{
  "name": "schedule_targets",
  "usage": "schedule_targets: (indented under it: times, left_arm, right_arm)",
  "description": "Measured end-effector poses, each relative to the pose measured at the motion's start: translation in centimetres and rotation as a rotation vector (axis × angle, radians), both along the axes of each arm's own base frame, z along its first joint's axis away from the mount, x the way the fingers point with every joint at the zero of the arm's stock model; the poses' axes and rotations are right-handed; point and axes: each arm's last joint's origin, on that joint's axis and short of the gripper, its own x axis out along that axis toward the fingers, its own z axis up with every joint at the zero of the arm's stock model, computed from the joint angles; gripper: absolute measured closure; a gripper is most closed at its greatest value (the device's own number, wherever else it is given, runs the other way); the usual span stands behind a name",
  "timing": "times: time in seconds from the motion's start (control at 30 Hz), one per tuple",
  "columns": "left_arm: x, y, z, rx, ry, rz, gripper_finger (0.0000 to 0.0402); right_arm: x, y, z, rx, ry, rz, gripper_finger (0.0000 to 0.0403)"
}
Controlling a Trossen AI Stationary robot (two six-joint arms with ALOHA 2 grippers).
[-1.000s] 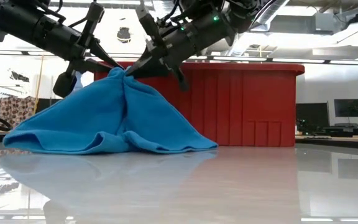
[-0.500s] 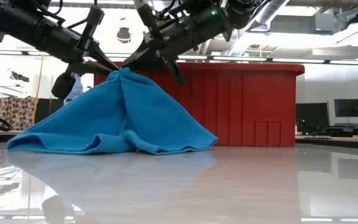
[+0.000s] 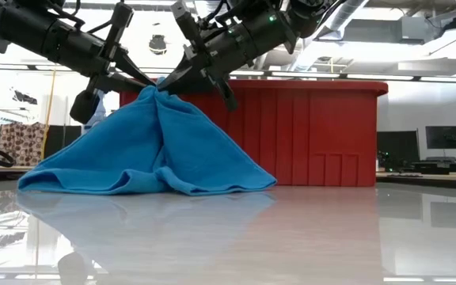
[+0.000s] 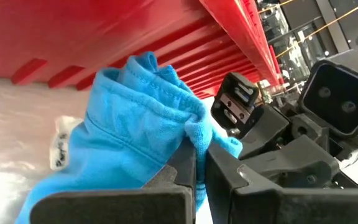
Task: Fold laundry
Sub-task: Fold the blue shorts
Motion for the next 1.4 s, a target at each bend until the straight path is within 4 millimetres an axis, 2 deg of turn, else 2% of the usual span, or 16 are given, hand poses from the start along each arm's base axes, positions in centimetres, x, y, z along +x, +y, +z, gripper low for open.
schedule_targets:
  times: [0.8, 0.97, 1.23, 1.4]
  left_arm:
    - [-0.1, 0.1, -0.3, 0.039, 0.047, 0.017, 0.0399]
    - [-0.2, 0.2, -0.2, 0.067, 0.043, 0.067, 0.0368]
    - [0.0, 0.1, 0.4, 0.137, 0.026, 0.008, 0.0299]
    - [0.1, 0.0, 0.4, 0.129, 0.025, -0.020, 0.0272]
  right_arm:
    - [-0.1, -0.8, 0.3, -0.009, -0.006, -0.010, 0.0384]
    - [-0.1, -0.8, 0.3, -0.011, -0.003, -0.004, 0.0384]
    - [-0.2, -1.0, 0.3, -0.013, -0.001, -0.006, 0.0384]
    - [-0.1, -1.1, 0.3, -0.013, -0.004, -0.005, 0.0384]
